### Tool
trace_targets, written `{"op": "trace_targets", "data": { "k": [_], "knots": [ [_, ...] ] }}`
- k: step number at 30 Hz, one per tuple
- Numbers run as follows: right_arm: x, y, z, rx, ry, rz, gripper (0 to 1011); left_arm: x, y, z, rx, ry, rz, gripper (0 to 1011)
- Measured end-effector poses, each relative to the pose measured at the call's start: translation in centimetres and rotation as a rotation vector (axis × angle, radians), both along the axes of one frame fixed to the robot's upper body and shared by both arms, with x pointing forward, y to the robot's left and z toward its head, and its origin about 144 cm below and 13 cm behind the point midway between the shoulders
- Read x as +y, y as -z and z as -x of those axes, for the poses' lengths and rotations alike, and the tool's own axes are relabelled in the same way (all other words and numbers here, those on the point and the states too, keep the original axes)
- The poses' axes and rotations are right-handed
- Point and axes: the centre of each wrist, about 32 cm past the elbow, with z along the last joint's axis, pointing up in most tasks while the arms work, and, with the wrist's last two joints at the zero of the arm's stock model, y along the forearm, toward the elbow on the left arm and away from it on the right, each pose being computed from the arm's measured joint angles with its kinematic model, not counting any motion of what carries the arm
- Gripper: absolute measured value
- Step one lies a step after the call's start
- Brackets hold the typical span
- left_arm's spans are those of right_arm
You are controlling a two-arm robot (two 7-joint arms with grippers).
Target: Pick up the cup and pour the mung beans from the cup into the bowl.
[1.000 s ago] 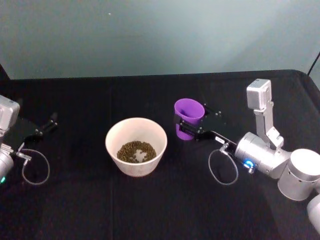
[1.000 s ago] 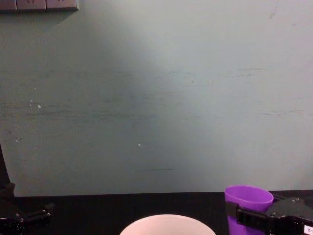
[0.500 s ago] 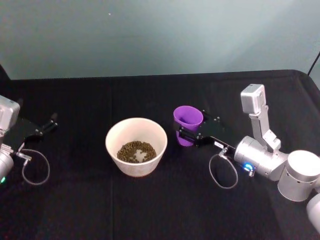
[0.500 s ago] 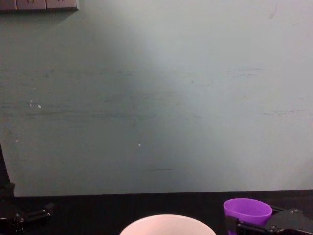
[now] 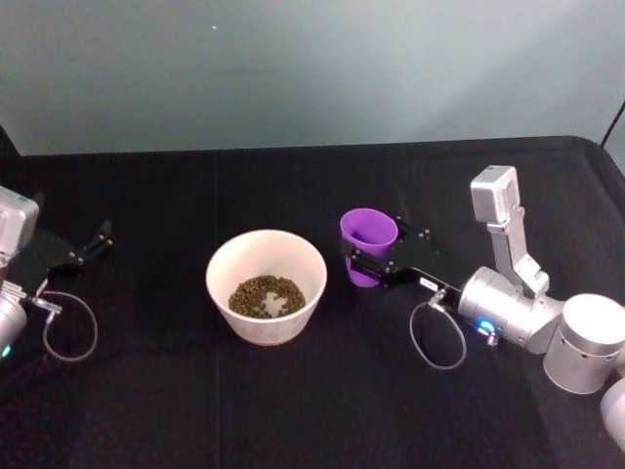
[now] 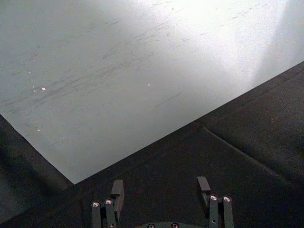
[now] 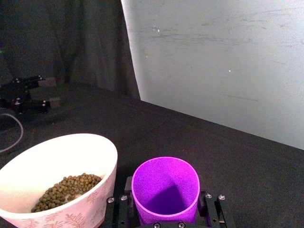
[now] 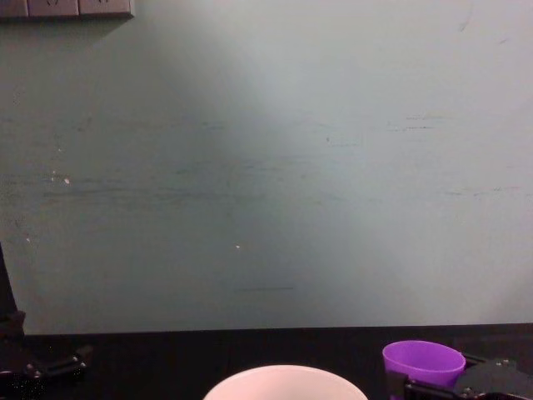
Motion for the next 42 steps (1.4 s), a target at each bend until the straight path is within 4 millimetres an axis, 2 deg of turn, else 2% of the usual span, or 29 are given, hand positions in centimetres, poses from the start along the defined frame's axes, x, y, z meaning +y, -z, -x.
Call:
{"op": "trace_targets", "data": {
  "k": [42],
  "knots": [
    [0.39, 0.43, 0.01, -0.027, -0.017, 0.021, 733, 0.0, 0.0, 0.0, 0.0, 0.0, 0.0, 1000]
  ]
}}
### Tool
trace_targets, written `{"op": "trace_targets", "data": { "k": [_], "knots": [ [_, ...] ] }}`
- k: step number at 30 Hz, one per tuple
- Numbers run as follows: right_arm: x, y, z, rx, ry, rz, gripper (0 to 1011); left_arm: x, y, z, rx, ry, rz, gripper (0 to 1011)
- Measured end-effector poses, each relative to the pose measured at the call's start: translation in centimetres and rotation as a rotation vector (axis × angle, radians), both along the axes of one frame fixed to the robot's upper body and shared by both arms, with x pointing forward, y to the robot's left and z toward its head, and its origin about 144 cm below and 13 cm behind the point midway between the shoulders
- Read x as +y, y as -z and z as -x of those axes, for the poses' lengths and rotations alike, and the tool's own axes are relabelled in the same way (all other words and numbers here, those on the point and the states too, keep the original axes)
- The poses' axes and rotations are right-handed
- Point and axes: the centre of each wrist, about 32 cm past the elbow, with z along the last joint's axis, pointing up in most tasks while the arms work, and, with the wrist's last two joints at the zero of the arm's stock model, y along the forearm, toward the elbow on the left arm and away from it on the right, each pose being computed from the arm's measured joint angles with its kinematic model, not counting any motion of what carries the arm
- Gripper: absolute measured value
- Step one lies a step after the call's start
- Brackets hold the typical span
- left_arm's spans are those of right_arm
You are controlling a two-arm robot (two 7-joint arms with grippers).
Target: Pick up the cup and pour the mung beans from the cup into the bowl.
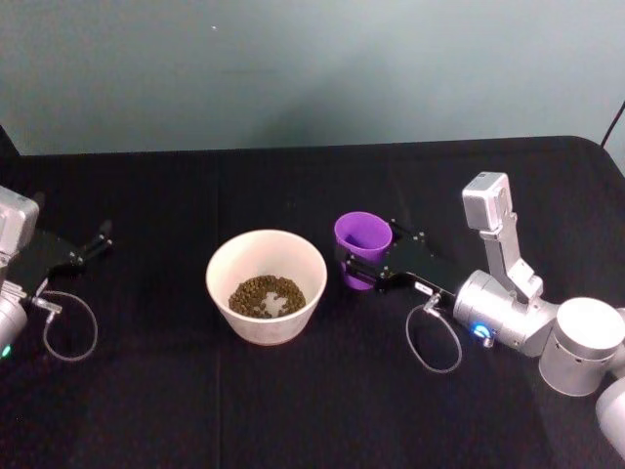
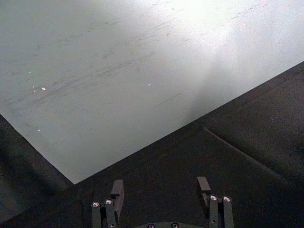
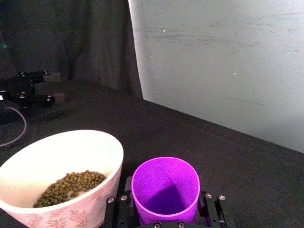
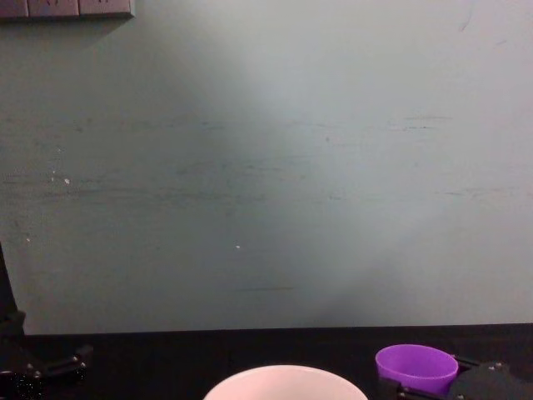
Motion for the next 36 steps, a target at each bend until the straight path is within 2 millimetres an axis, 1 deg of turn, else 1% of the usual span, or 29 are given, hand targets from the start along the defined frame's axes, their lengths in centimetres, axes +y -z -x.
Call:
{"op": "trace_targets", "data": {
  "k": [1, 3, 6, 7, 8, 9, 10, 11, 15, 27, 32, 36],
  "knots": [
    [0.0, 0.0, 0.0, 0.0, 0.0, 0.0, 733, 0.0, 0.0, 0.0, 0.0, 0.0, 0.0, 1000],
    [0.0, 0.0, 0.0, 0.0, 0.001, 0.0, 776, 0.0, 0.0, 0.0, 0.0, 0.0, 0.0, 1000],
    [0.0, 0.0, 0.0, 0.001, 0.001, 0.0, 870, 0.0, 0.0, 0.0, 0.0, 0.0, 0.0, 1000],
    [0.0, 0.0, 0.0, 0.001, 0.001, 0.0, 882, 0.0, 0.0, 0.0, 0.0, 0.0, 0.0, 1000],
    [0.0, 0.0, 0.0, 0.001, 0.001, 0.0, 924, 0.0, 0.0, 0.0, 0.0, 0.0, 0.0, 1000],
    [0.0, 0.0, 0.0, 0.002, 0.001, 0.0, 939, 0.0, 0.0, 0.0, 0.0, 0.0, 0.0, 1000],
    [0.0, 0.0, 0.0, 0.002, 0.002, 0.0, 984, 0.0, 0.0, 0.0, 0.0, 0.0, 0.0, 1000],
    [0.0, 0.0, 0.0, 0.002, 0.002, 0.0, 993, 0.0, 0.0, 0.0, 0.0, 0.0, 0.0, 1000],
    [-0.1, 0.0, 0.0, 0.002, 0.002, 0.0, 1004, 0.0, 0.0, 0.0, 0.0, 0.0, 0.0, 1000],
    [0.6, -1.7, 2.1, -0.149, 0.098, -0.042, 1004, 0.0, 0.0, 0.0, 0.0, 0.0, 0.0, 1000],
    [0.7, -2.5, 2.9, -0.18, 0.173, -0.065, 1004, 0.0, 0.0, 0.0, 0.0, 0.0, 0.0, 1000],
    [0.6, -2.6, 3.2, -0.174, 0.296, -0.072, 1004, 0.0, 0.0, 0.0, 0.0, 0.0, 0.0, 1000]
  ]
}}
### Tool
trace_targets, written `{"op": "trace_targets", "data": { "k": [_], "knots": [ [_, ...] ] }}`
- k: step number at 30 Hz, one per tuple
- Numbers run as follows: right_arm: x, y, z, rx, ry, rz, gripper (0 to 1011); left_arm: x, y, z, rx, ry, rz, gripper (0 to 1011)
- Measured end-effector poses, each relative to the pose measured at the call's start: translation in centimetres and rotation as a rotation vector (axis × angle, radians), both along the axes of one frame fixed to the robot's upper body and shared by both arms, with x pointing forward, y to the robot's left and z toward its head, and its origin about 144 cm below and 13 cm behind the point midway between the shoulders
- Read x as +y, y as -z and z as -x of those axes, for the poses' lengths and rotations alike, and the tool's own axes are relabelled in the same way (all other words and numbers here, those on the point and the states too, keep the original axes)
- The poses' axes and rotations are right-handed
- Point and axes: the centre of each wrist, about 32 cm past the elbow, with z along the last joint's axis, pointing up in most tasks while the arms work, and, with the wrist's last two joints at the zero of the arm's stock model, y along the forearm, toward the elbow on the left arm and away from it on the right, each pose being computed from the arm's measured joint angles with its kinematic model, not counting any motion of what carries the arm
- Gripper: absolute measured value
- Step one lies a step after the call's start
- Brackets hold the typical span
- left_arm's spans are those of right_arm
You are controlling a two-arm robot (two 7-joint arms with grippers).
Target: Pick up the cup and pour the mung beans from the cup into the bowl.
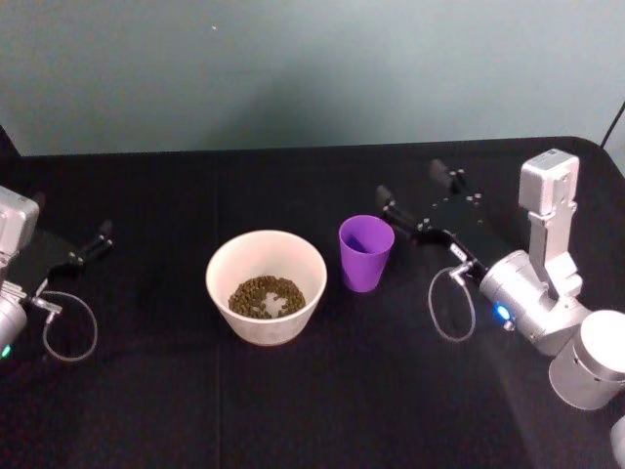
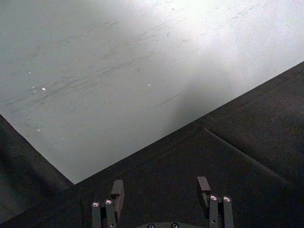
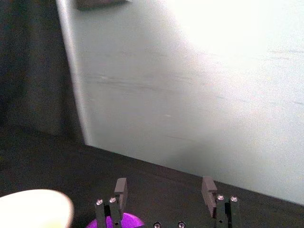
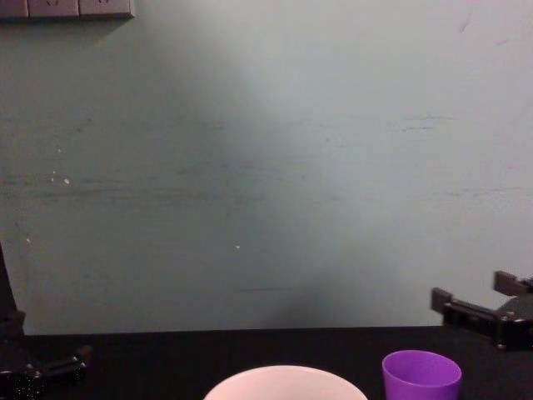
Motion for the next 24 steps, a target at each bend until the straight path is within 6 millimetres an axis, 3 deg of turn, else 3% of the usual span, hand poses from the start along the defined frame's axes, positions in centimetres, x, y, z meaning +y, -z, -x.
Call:
{"op": "trace_targets", "data": {
  "k": [8, 24],
  "knots": [
    [-0.31, 0.69, -0.25, 0.048, 0.171, -0.004, 1004, 0.0, 0.0, 0.0, 0.0, 0.0, 0.0, 1000],
    [-0.33, 1.0, -0.23, 0.039, 0.204, 0.015, 1004, 0.0, 0.0, 0.0, 0.0, 0.0, 0.0, 1000]
  ]
}}
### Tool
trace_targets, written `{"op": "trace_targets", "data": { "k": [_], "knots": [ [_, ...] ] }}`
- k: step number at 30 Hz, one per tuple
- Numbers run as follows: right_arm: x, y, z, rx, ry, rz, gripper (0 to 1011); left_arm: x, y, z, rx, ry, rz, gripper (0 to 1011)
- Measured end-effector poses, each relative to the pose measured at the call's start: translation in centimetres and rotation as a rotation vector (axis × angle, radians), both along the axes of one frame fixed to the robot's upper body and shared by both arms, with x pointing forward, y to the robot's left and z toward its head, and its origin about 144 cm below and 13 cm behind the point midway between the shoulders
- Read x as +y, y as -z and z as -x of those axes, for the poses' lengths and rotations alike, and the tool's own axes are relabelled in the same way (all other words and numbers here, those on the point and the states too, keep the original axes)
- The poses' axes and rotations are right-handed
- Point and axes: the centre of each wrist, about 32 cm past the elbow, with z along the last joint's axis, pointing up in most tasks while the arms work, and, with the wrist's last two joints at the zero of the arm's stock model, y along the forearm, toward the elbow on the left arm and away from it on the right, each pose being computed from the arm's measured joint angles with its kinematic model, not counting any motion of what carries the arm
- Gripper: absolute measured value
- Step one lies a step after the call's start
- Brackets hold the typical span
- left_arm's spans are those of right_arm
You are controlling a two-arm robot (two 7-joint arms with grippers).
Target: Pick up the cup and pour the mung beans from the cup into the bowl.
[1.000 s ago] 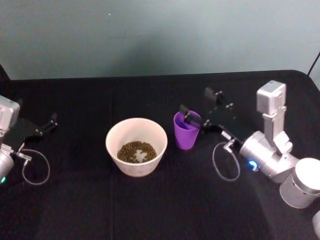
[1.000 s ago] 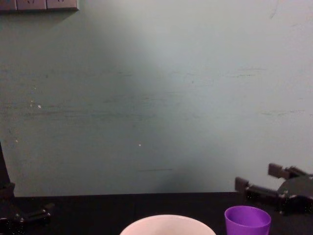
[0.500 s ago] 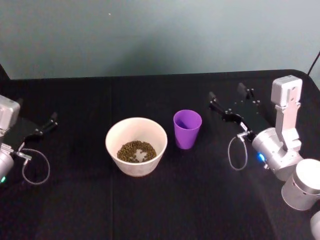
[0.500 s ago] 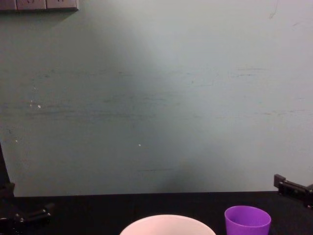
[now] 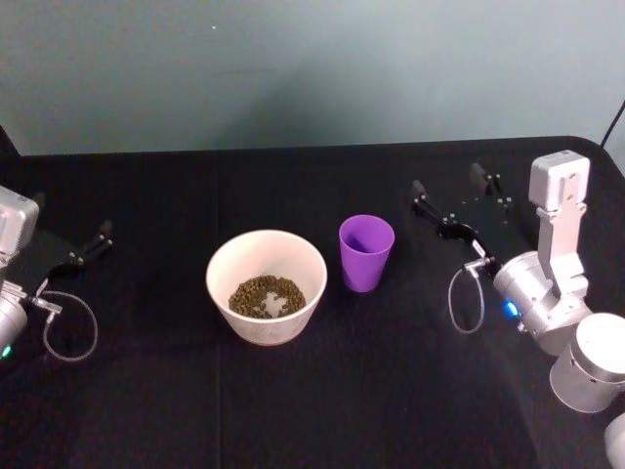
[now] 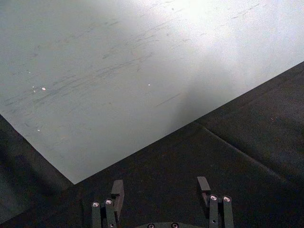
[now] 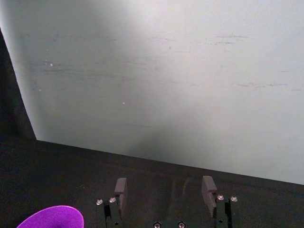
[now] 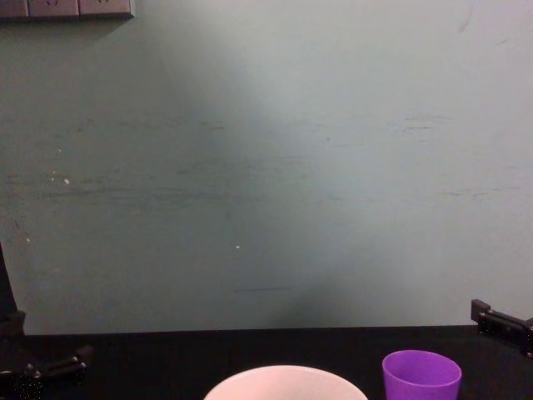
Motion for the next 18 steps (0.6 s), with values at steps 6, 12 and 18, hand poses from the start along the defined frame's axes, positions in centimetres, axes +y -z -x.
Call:
{"op": "trace_targets", "data": {
  "k": [6, 12, 18],
  "knots": [
    [0.0, -0.01, -0.01, 0.0, -0.001, -0.001, 1004, 0.0, 0.0, 0.0, 0.0, 0.0, 0.0, 1000],
    [0.01, -0.03, -0.02, -0.001, -0.002, -0.002, 1004, 0.0, 0.0, 0.0, 0.0, 0.0, 0.0, 1000],
    [0.01, -0.05, -0.02, -0.001, -0.003, -0.003, 1004, 0.0, 0.0, 0.0, 0.0, 0.0, 0.0, 1000]
  ]
}}
